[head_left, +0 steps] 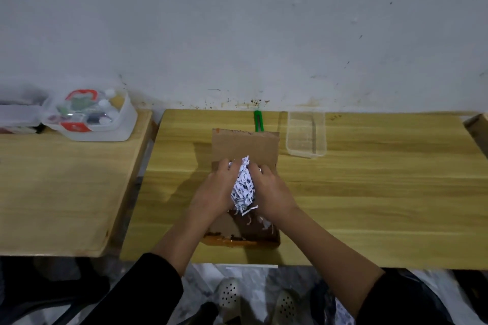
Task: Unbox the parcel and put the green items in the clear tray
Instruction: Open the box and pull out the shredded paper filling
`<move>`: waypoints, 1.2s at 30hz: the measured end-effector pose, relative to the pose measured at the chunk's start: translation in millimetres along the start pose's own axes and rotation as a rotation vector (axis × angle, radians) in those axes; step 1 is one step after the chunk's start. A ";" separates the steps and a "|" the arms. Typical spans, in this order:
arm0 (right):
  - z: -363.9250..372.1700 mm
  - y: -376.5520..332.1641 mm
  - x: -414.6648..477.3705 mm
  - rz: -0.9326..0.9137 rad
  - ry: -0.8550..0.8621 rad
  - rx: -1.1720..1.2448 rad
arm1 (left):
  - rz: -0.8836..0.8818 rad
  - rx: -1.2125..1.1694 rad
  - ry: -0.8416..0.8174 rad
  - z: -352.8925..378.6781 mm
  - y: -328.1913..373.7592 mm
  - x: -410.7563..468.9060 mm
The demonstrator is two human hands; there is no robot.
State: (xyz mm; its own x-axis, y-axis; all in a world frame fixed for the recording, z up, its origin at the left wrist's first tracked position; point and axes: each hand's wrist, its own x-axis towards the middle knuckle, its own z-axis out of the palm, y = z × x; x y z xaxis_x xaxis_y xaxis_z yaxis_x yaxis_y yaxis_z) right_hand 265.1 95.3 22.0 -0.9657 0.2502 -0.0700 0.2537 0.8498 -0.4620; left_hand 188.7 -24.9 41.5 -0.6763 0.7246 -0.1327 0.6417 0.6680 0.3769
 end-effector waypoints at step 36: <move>-92.7 241.8 -96.2 0.248 -0.013 0.272 | 0.205 -0.201 -0.436 102.8 170.8 95.7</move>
State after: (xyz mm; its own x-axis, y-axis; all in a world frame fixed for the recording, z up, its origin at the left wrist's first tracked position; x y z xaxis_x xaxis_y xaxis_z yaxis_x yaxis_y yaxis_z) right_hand 424.6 319.8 -1.0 -0.8779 0.4256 -0.2196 0.4574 0.6092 -0.6479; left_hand 270.7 176.0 -1.1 -0.3027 0.8693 -0.3908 0.6341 0.4898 0.5984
